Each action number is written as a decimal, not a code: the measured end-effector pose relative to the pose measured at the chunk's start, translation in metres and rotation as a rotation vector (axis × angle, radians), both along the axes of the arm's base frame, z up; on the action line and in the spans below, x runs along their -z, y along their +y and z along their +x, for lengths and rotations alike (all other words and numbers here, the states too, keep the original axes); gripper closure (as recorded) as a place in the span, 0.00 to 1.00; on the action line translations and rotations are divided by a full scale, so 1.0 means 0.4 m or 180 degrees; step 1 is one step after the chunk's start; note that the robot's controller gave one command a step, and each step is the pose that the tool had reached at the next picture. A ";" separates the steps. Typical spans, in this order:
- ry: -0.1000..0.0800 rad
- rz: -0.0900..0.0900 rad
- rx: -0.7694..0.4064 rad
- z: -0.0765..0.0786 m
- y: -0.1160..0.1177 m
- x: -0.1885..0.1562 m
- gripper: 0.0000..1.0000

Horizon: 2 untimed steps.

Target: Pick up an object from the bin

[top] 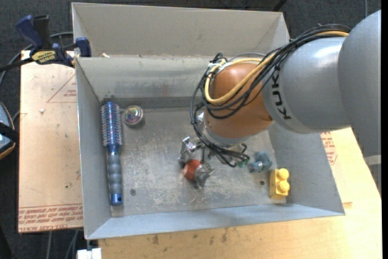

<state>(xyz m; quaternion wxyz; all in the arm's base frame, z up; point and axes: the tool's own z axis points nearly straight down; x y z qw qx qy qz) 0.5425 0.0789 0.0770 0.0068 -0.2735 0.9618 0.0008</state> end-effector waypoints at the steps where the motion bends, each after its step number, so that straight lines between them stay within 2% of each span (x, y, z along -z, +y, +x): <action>1: 0.0013 -0.0004 0.0000 -0.004 -0.002 0.007 0.00; 2: 0.0006 -0.0002 0.0000 -0.001 -0.001 0.001 1.00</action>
Offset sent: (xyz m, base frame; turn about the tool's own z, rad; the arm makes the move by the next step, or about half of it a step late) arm 0.0000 0.0000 0.0000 0.0000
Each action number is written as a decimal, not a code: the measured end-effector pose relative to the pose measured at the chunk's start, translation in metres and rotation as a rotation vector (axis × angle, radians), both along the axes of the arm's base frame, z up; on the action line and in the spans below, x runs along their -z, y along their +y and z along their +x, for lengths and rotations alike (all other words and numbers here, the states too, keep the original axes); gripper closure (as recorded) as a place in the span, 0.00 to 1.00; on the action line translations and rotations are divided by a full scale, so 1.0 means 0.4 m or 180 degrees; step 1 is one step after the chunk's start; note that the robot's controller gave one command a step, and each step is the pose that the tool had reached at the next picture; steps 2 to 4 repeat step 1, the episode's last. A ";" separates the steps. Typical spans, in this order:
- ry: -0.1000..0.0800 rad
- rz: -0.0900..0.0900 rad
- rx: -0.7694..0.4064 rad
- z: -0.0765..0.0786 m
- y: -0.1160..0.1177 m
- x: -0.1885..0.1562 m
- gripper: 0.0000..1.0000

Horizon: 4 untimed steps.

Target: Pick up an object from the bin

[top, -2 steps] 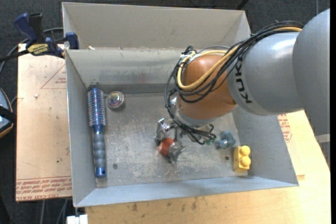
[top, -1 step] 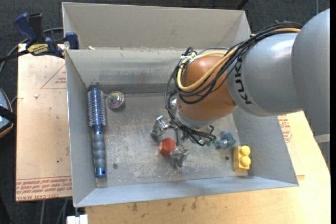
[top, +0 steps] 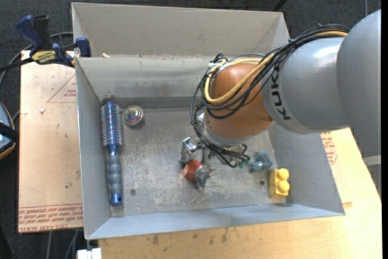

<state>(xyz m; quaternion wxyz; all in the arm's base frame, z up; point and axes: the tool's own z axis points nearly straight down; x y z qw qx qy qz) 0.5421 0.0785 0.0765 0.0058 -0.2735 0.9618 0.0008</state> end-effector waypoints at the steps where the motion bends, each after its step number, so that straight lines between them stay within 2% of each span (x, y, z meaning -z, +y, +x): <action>1: 0.0002 -0.0018 -0.1431 0.018 0.051 -0.387 1.00; 4: 0.0002 -0.0018 -0.1431 0.018 0.051 -0.387 1.00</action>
Offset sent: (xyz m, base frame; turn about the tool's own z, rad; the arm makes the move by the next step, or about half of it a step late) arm 0.0054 0.0193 0.1524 -0.4519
